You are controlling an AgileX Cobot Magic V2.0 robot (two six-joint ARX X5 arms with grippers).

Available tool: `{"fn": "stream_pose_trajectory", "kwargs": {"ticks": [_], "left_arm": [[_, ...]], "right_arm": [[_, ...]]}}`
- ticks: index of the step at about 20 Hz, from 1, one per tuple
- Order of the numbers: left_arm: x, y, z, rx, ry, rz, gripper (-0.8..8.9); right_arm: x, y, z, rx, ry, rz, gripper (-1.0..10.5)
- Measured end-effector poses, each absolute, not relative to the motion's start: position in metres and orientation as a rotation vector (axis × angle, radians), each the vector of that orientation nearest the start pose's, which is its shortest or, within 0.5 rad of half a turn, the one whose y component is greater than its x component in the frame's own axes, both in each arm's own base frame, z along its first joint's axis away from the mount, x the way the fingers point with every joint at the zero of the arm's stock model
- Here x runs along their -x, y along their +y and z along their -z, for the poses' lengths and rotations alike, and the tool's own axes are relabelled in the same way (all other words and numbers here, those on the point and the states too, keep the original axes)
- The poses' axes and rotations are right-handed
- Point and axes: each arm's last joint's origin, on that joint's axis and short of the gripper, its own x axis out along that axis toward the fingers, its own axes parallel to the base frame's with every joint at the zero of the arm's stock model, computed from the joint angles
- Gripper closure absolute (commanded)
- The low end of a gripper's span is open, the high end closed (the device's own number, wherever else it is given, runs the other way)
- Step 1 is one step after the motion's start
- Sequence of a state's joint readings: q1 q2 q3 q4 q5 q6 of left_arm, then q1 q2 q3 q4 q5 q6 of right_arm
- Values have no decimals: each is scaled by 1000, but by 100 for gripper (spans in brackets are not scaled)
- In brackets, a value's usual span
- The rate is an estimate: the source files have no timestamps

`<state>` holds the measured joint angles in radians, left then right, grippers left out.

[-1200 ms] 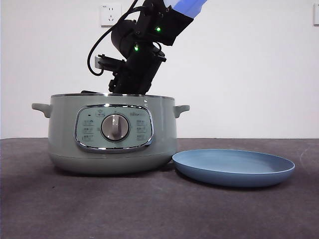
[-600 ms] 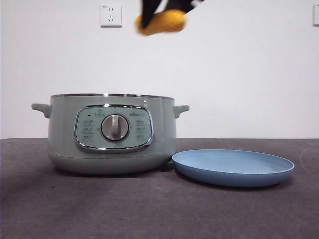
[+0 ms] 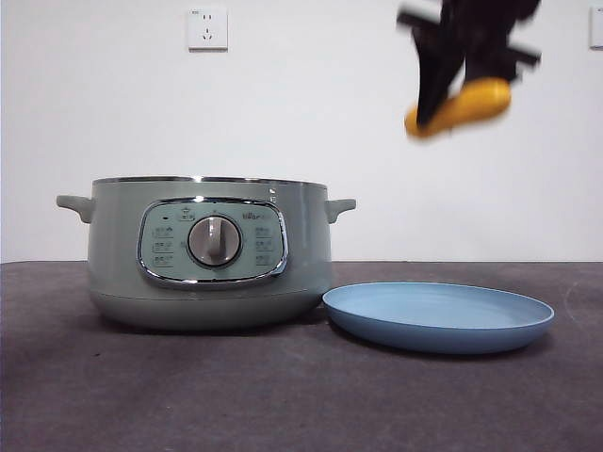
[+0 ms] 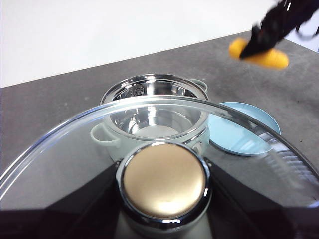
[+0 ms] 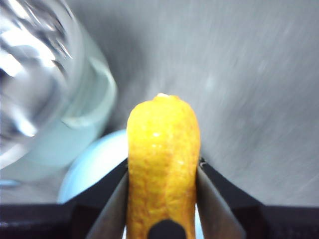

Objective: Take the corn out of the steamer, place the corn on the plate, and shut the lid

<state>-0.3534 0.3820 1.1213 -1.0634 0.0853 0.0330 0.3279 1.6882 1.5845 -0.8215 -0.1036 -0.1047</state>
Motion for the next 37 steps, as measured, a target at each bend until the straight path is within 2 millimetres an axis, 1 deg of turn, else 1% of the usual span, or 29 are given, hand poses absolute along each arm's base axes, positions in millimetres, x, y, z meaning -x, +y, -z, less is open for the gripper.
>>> {"fn": "stream_pose_trajectory", "kwargs": {"ticks": [2,4,6,8,14,19,22,23,24,27,28,29,30,31,34,37], "left_arm": [[-7,-5,-381,-76,316,439,820],[-7,-5,-381,-76,317,440,820],[-8,-5,-381,-76,320,439,820],[-8,-6,-381,-77,322,438,820],[-8,-6,-381,-77,323,436,820],[-9,-6,-381,-77,325,436,820],[-12,-7,-381,-79,336,436,821],[-13,-7,-381,-79,339,436,820],[-14,-8,-382,-79,339,436,821],[-21,-10,-387,-74,300,436,821],[-25,-12,-389,-73,290,437,821],[-30,-14,-391,-72,286,438,821],[-36,-16,-392,-71,287,444,821],[-44,-19,-394,-70,292,456,821],[-73,-31,-398,-66,291,499,821],[-107,-45,-402,-66,268,536,821]], "right_arm": [[-339,120,-283,191,937,-463,959],[-335,121,-247,142,948,-501,959],[-329,120,-222,116,953,-498,959],[-325,118,-205,106,952,-494,959],[-314,115,-171,83,879,-492,959],[-318,119,-162,73,847,-497,959],[-319,124,-147,77,893,-502,958],[-319,126,-146,77,887,-506,939],[-319,127,-146,78,883,-508,878],[-318,128,-147,78,882,-513,557],[-318,128,-147,79,886,-512,462],[-316,127,-150,79,889,-511,400],[-315,127,-154,78,878,-511,371],[-314,126,-162,76,851,-513,371],[-307,123,-192,67,759,-520,372],[-288,116,-227,59,708,-522,376]]}}
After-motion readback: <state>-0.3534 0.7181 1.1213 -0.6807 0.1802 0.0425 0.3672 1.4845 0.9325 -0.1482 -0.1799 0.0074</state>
